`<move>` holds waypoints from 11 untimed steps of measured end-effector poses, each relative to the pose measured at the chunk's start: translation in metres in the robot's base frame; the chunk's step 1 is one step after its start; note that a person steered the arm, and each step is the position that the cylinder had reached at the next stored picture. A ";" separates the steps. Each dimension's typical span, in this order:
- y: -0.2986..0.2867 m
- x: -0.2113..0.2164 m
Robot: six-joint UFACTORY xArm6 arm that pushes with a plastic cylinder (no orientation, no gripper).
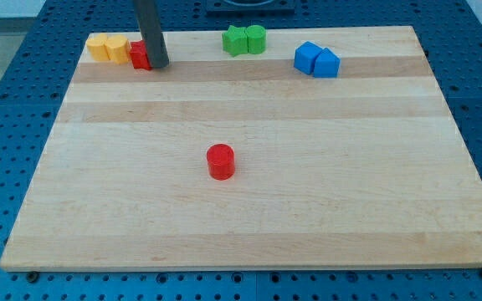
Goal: Slide the red circle below the red star
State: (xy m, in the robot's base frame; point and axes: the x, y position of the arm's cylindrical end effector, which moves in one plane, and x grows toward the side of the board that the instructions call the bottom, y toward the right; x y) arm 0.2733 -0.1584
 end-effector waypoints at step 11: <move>0.103 0.234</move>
State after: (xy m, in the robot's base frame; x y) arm 0.5074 -0.0553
